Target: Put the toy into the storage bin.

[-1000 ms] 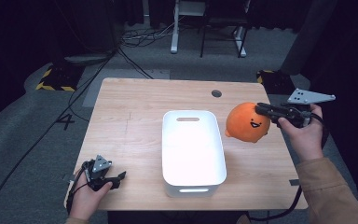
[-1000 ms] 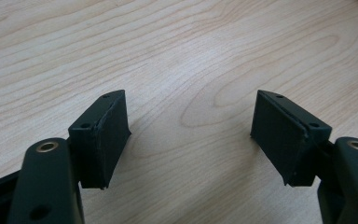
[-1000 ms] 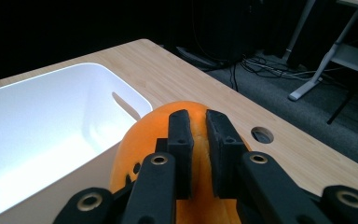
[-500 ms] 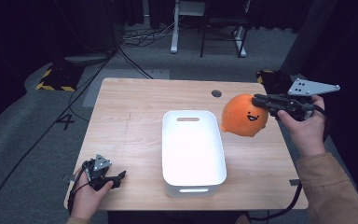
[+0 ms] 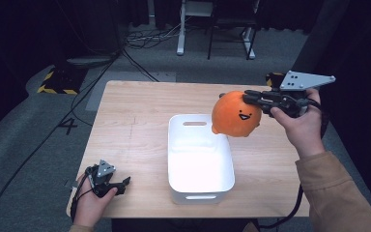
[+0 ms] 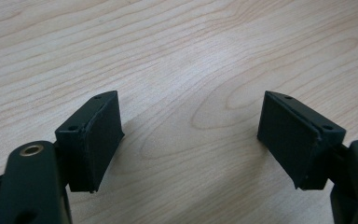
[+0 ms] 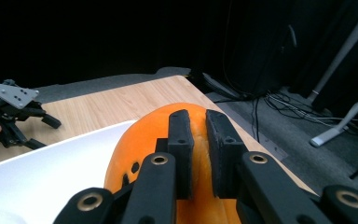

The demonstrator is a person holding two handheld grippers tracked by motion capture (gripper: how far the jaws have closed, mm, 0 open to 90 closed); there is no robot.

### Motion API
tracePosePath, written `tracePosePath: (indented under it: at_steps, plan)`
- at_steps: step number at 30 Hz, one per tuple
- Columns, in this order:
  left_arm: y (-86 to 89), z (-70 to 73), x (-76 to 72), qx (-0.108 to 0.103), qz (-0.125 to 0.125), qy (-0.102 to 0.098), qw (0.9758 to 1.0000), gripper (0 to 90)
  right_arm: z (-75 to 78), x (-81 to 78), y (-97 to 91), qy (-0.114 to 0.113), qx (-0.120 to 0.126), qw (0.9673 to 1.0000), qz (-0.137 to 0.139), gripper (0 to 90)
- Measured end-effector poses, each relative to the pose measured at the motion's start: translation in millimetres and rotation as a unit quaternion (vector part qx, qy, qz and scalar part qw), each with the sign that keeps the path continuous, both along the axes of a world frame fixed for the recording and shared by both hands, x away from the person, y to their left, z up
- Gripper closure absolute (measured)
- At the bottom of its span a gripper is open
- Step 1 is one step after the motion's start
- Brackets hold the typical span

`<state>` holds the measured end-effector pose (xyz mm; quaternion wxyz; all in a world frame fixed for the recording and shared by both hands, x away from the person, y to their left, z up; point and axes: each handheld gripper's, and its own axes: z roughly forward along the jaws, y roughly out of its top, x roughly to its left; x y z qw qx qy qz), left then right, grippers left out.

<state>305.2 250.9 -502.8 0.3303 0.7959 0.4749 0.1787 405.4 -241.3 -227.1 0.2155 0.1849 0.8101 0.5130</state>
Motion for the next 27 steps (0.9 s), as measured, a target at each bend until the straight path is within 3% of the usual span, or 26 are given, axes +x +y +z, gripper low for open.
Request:
tracePosePath:
  at_steps: [11,27]
  plan:
    - [0.0,0.0,0.0,0.000,0.000,0.000,1.0000,22.1,2.1,3.2,38.5,0.001,-0.004,0.9995,0.032,81.3]
    - [-0.1,0.0,0.0,0.000,0.000,0.000,1.0000,22.1,-16.5,9.9,88.0,0.019,-0.025,0.9975,0.063,81.2]
